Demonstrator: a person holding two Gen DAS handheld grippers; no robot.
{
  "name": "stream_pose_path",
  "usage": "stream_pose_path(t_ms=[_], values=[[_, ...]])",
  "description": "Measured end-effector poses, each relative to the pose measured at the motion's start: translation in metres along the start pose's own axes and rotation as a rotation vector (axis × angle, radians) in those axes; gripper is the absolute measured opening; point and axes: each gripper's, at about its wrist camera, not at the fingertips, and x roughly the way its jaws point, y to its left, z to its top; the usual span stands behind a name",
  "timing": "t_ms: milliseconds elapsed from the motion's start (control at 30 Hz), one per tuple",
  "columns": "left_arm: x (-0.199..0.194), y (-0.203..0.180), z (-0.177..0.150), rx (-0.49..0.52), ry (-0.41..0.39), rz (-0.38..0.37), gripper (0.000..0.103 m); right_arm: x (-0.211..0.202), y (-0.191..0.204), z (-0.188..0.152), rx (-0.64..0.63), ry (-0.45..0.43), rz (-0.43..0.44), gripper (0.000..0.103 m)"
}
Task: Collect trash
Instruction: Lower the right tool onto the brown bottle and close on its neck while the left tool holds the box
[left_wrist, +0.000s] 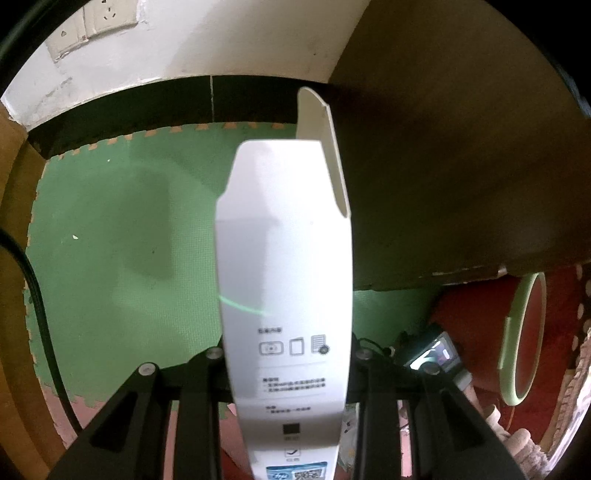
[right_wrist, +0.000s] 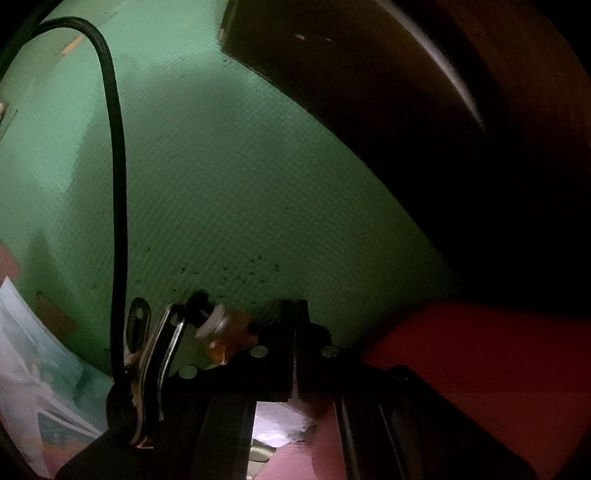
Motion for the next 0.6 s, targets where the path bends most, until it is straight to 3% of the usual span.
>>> stream_pose_path(t_ms=[300, 600], values=[[-0.007, 0.000, -0.001, 0.008, -0.016, -0.006, 0.033, -0.013, -0.015, -0.001, 0.215, -0.029, 0.361, 0.001], [-0.015, 0.001, -0.004, 0.013, -0.025, -0.019, 0.033, -0.027, -0.029, -0.017, 0.384, -0.073, 0.549, 0.001]])
